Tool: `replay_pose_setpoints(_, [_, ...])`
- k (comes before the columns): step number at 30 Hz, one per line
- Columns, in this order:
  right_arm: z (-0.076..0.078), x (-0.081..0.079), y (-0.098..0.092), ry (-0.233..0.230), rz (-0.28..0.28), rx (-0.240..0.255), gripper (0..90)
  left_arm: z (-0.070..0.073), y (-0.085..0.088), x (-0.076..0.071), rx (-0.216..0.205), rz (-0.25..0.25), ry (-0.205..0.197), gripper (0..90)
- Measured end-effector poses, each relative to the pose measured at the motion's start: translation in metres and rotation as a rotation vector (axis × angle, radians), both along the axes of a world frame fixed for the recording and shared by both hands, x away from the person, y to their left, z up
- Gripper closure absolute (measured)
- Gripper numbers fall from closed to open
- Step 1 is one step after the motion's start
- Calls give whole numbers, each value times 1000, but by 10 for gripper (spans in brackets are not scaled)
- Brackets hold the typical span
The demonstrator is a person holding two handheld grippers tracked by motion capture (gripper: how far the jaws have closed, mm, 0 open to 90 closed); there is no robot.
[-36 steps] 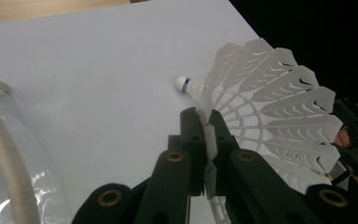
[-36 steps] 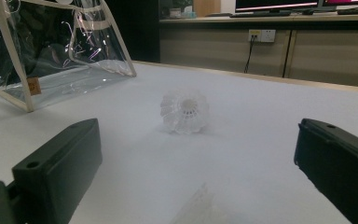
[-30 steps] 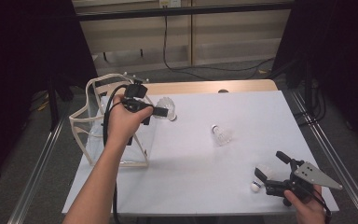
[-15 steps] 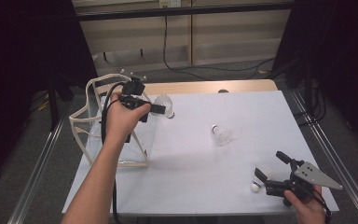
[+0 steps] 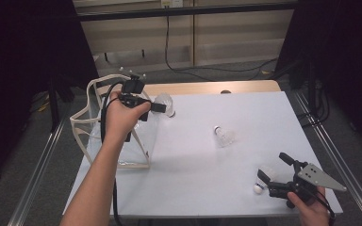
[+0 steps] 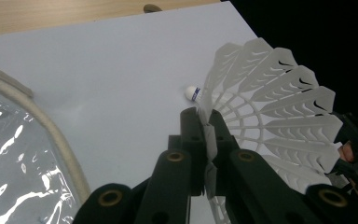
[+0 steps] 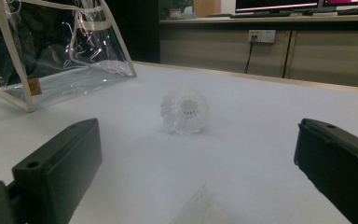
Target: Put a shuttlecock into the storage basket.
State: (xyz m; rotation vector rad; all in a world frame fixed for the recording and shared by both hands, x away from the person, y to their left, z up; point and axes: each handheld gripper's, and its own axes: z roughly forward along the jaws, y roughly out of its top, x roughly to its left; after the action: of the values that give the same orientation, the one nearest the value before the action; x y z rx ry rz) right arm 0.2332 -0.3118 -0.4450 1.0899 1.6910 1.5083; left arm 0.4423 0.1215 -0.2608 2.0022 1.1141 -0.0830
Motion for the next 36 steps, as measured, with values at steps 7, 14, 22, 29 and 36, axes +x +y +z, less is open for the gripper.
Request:
replay_pose_setpoints(7, [0, 0, 0, -3, 5, -8, 5, 2, 2, 2, 9, 8, 2, 894])
replay_pose_setpoints(14, [0, 0, -1, -2, 4, -10, 5, 6, 3, 3, 12, 17, -1, 894])
replay_pose_setpoints(22, [0, 0, -1, -2, 5, -11, 5, 10, 5, 5, 10, 23, -3, 894])
replay_pose_setpoints(29, [0, 0, -1, -2, 5, -9, 5, 14, 7, 7, 17, 34, -13, 895])
replay_pose_setpoints(36, [0, 0, -1, -3, 5, -10, 5, 17, 8, 9, 16, 42, -10, 894])
